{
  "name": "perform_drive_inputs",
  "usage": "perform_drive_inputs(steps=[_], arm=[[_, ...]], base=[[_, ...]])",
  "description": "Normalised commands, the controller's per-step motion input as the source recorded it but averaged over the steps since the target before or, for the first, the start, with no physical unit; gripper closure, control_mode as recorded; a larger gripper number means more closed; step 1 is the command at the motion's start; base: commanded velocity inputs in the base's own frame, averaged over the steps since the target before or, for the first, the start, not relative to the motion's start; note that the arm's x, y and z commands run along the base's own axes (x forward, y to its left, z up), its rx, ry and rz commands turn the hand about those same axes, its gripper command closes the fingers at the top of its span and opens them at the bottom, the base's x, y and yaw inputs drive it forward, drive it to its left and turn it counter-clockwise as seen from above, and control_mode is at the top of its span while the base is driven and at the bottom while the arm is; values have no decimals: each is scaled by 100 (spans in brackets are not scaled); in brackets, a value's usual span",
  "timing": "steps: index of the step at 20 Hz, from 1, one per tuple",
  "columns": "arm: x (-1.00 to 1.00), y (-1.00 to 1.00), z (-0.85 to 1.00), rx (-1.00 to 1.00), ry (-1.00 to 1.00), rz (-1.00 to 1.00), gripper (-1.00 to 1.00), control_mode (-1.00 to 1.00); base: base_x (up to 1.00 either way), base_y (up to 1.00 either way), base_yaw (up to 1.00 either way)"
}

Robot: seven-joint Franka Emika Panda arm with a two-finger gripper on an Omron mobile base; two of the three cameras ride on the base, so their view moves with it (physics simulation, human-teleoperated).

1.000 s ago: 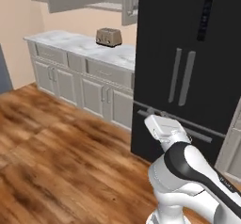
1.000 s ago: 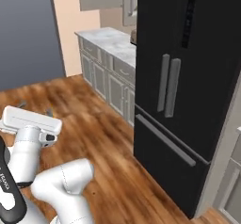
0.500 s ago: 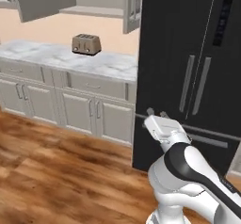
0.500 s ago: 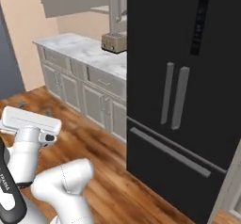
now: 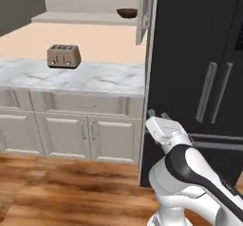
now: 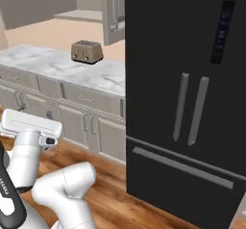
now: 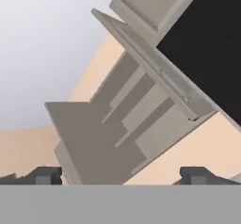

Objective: Take the smaller bowl and place it next to the appetizer plate on the dining counter , and place the larger bowl next to the plate with cooked food.

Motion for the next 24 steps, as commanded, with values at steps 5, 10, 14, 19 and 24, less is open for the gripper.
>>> perform_drive_inputs(steps=[5, 10, 14, 19, 24], arm=[[0, 0, 0, 0, 0, 0, -100, 100], [0, 0, 0, 0, 0, 0, -100, 100], [0, 0, 0, 0, 0, 0, -100, 100], [0, 0, 0, 0, 0, 0, -100, 100], [0, 0, 0, 0, 0, 0, -100, 100]], base=[[100, 100, -51], [90, 95, -57], [52, 87, -53], [29, 72, -51], [79, 29, -26]])
